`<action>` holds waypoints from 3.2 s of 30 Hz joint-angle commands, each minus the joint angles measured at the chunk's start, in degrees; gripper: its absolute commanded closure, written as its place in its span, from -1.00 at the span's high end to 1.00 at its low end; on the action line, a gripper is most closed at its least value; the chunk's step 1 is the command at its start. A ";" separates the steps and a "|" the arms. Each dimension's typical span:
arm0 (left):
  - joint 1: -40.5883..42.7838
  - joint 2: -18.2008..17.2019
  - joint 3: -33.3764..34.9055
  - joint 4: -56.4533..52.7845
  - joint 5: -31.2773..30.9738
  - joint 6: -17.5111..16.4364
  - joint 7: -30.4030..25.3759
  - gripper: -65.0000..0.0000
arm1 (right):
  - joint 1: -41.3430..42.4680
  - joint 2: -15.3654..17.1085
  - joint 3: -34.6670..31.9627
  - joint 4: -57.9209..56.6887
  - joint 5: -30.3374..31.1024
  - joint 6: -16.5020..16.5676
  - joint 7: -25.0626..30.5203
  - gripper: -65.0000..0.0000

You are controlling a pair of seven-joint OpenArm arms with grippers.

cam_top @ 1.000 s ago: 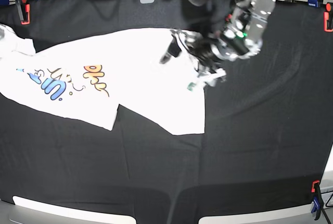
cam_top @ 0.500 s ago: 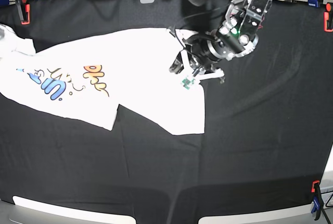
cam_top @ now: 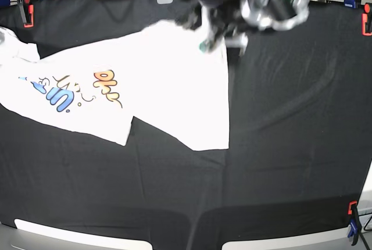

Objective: Layout the t-shirt on the table in an organized manner, then fold the t-shirt properly
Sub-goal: 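Lift and pull the shirt apart with both grippers, spreading it, then grasp the shirt hem with the right gripper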

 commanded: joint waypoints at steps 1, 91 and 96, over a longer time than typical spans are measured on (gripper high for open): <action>1.86 -0.81 0.04 2.40 -0.87 -0.22 -0.22 -1.00 | 0.35 1.95 0.50 0.94 1.42 0.49 1.27 -0.11; 12.28 -6.80 -0.83 6.93 7.50 5.66 -9.20 -0.26 | 45.92 -19.30 -76.39 -39.63 -36.65 -6.25 8.39 -0.11; 12.26 -6.80 -0.83 6.93 7.50 5.66 -9.25 -0.26 | 45.31 -19.19 -76.39 -39.60 -36.65 -8.61 8.76 -0.76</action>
